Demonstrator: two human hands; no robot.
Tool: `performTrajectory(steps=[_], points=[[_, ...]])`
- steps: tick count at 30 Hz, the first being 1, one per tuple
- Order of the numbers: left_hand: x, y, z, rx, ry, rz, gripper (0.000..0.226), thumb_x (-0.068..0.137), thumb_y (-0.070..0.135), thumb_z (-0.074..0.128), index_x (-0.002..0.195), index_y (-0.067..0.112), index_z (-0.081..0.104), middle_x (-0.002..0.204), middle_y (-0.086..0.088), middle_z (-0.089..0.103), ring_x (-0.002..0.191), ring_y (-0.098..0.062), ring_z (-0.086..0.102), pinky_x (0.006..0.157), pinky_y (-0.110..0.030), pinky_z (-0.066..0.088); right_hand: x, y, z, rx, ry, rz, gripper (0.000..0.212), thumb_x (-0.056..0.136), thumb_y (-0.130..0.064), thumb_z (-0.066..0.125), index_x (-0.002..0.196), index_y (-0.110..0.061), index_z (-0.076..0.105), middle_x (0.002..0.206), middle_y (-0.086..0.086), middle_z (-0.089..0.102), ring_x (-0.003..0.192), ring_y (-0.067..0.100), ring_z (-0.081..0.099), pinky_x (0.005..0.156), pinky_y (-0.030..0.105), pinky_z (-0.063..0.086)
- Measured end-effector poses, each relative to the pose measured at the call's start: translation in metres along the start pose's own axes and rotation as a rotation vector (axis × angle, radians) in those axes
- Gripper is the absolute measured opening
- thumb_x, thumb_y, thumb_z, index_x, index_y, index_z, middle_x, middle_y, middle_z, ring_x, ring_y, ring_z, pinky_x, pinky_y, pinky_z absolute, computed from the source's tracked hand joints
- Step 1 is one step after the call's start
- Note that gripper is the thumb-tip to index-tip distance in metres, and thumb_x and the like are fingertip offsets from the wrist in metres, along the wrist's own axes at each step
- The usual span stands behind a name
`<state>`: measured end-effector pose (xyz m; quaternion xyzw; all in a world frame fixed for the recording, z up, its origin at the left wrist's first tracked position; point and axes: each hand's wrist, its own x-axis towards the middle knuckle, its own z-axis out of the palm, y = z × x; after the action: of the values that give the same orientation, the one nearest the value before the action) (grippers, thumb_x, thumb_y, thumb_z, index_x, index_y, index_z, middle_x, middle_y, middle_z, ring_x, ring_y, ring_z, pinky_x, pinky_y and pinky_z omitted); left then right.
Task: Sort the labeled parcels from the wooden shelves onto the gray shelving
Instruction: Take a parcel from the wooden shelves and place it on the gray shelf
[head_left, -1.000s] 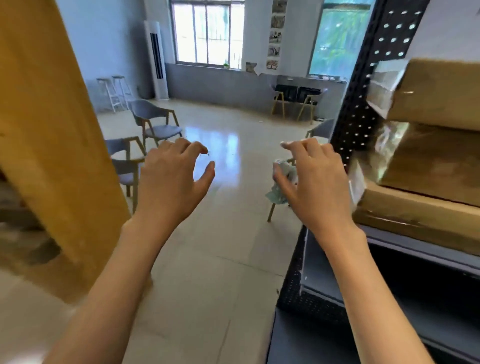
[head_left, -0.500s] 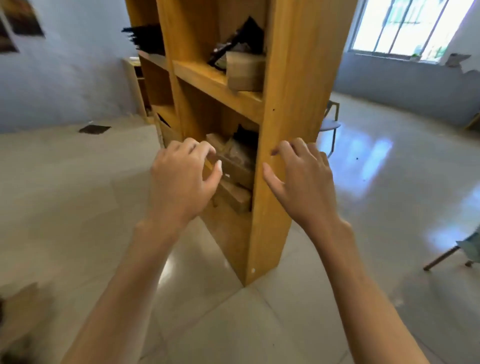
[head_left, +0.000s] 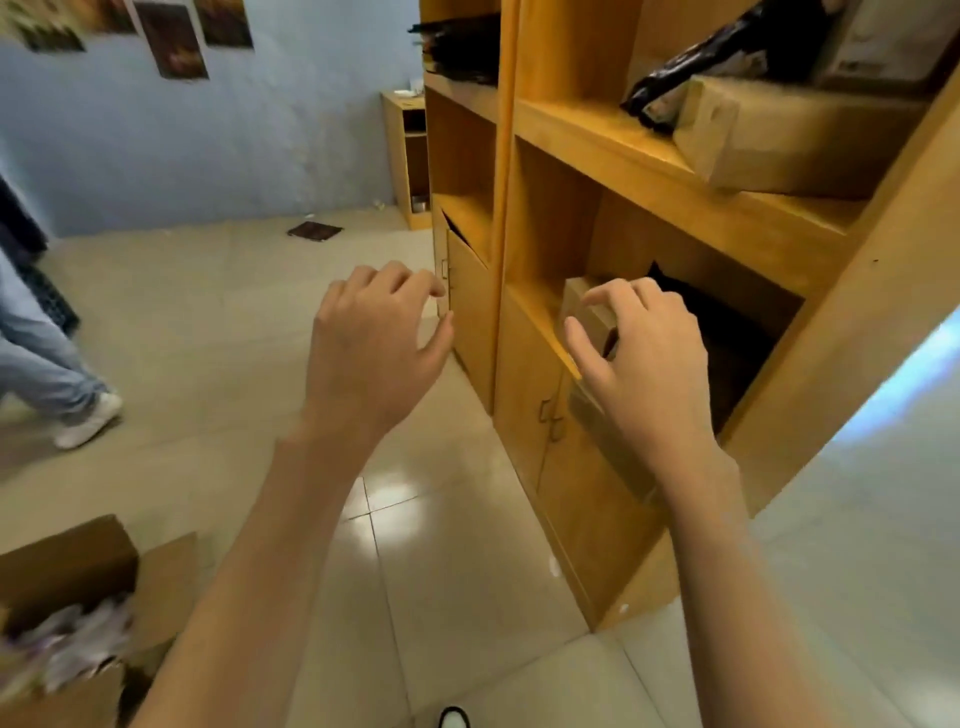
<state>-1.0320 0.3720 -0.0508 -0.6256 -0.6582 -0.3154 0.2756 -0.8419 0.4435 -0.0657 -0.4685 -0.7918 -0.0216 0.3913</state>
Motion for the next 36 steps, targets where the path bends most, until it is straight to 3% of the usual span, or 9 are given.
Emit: performTrajectory(steps=[8,13,16,28,36], points=[[0.076,-0.092,0.066,-0.007,-0.045,0.038,0.027,0.085,0.031,0.053,0.092,0.009,0.069,0.086,-0.007,0.068,0.077,-0.031,0.062,0.067,-0.034,0.045,0.093,-0.014,0.095,0.127,0.074,0.137,0.025,0.095,-0.036,0.055,0.111,-0.018,0.062,0.112,0.001,0.060,0.104,0.017,0.052,0.086,0.033,0.046],[0.108,-0.134,0.114,-0.062,-0.086,0.042,0.022,0.084,0.025,0.062,0.094,0.007,0.069,0.087,-0.010,0.068,0.077,-0.032,0.062,0.067,-0.032,0.039,0.130,-0.009,0.142,0.065,0.031,0.184,0.025,0.095,-0.038,0.053,0.110,-0.020,0.061,0.112,-0.001,0.059,0.106,0.014,0.049,0.085,0.028,0.040],[0.131,-0.156,0.151,-0.111,-0.129,0.083,0.022,0.087,0.024,0.064,0.099,0.007,0.068,0.091,-0.012,0.068,0.082,-0.033,0.062,0.069,-0.037,0.044,0.146,-0.002,0.166,0.020,0.024,0.240,0.024,0.095,-0.038,0.054,0.109,-0.021,0.060,0.113,-0.002,0.058,0.104,0.011,0.047,0.085,0.028,0.040],[0.250,-0.210,0.295,-0.439,-0.233,0.466,0.031,0.093,0.033,0.053,0.107,0.008,0.067,0.099,-0.012,0.068,0.093,-0.031,0.062,0.078,-0.039,0.046,0.201,0.002,0.230,-0.309,0.167,0.666,0.027,0.095,-0.038,0.053,0.115,-0.021,0.059,0.120,0.001,0.057,0.114,0.017,0.048,0.089,0.024,0.035],[0.288,-0.183,0.364,-0.669,-0.337,0.655,0.029,0.094,0.032,0.057,0.111,0.010,0.066,0.106,-0.013,0.067,0.099,-0.030,0.060,0.083,-0.040,0.047,0.203,0.000,0.245,-0.455,0.238,0.916,0.027,0.094,-0.033,0.057,0.116,-0.018,0.059,0.120,0.001,0.058,0.109,0.016,0.048,0.084,0.022,0.034]])
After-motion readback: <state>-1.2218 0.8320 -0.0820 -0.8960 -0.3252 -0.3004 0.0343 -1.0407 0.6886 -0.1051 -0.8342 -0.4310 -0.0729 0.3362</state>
